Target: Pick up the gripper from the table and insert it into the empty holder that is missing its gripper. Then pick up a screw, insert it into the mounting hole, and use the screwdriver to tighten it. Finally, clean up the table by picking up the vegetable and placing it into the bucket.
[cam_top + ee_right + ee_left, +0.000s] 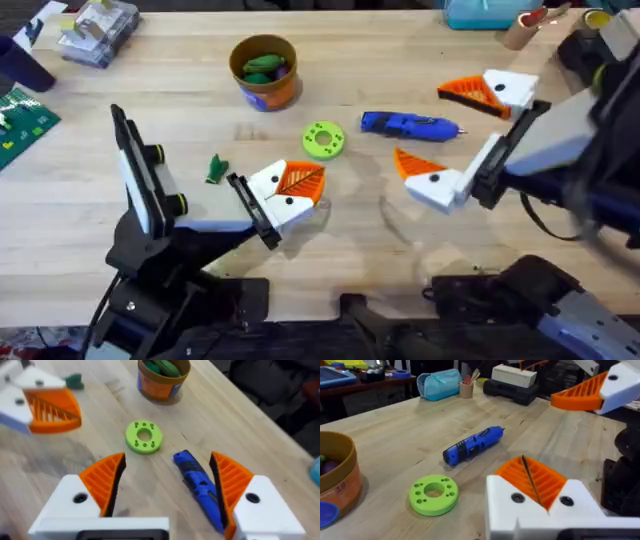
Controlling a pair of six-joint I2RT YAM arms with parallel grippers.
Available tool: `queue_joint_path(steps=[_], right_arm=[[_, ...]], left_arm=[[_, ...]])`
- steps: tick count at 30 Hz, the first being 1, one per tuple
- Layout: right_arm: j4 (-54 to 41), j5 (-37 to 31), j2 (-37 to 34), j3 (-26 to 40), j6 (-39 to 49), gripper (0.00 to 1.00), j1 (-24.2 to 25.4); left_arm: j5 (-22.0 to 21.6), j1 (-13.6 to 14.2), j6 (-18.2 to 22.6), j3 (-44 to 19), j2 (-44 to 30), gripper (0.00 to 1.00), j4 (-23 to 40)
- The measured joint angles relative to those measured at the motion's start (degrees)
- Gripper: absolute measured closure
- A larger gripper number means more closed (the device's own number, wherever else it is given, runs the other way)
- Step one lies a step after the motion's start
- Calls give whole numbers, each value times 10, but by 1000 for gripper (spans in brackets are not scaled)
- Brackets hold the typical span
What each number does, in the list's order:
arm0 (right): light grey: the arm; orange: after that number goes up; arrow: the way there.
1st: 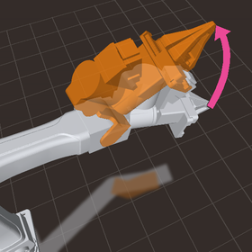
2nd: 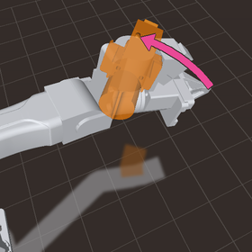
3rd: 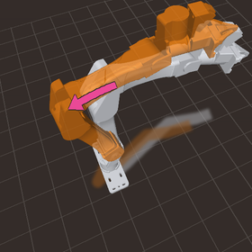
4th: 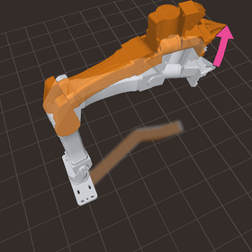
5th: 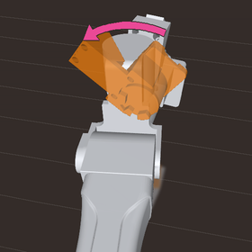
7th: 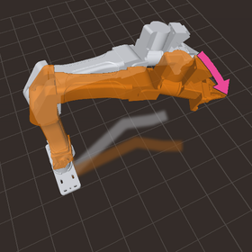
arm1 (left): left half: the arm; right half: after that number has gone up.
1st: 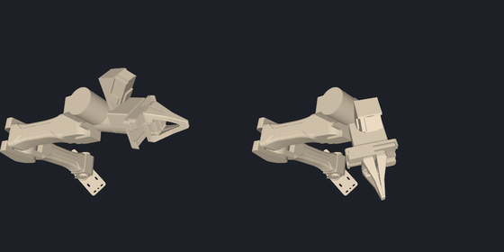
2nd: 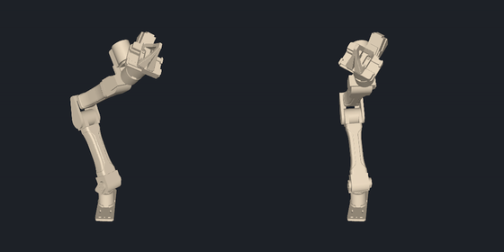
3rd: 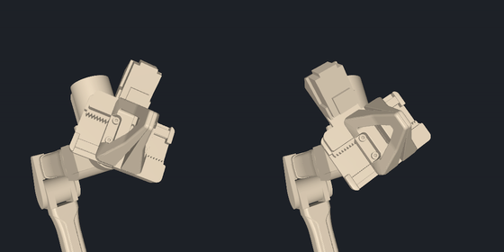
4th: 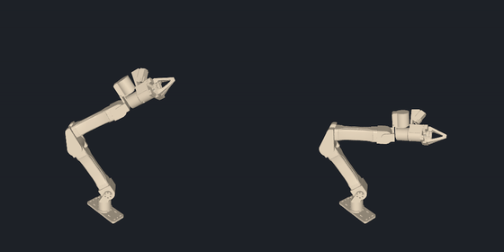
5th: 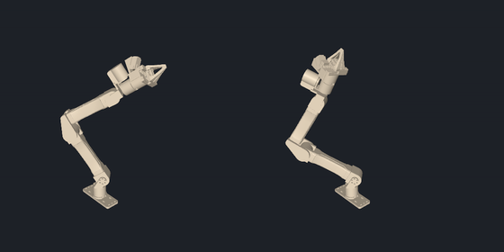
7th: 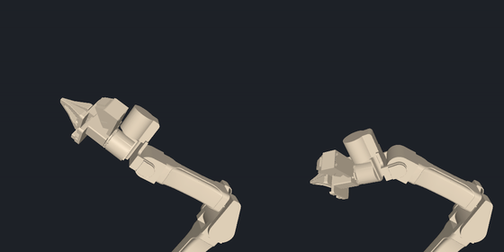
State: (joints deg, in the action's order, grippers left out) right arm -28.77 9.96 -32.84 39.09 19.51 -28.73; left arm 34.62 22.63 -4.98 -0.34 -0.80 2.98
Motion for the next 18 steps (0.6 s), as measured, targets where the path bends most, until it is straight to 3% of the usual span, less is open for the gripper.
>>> queue_joint_path(steps=[8, 18], right_arm=[[-1, 26, 0, 0, -192, 9, 8], [-5, 48, 0, 0, -272, 9, 8]], left_arm=[[0, 0, 0, 0, 0, 979, 0], [0, 0, 0, 0, 0, 979, 0]])
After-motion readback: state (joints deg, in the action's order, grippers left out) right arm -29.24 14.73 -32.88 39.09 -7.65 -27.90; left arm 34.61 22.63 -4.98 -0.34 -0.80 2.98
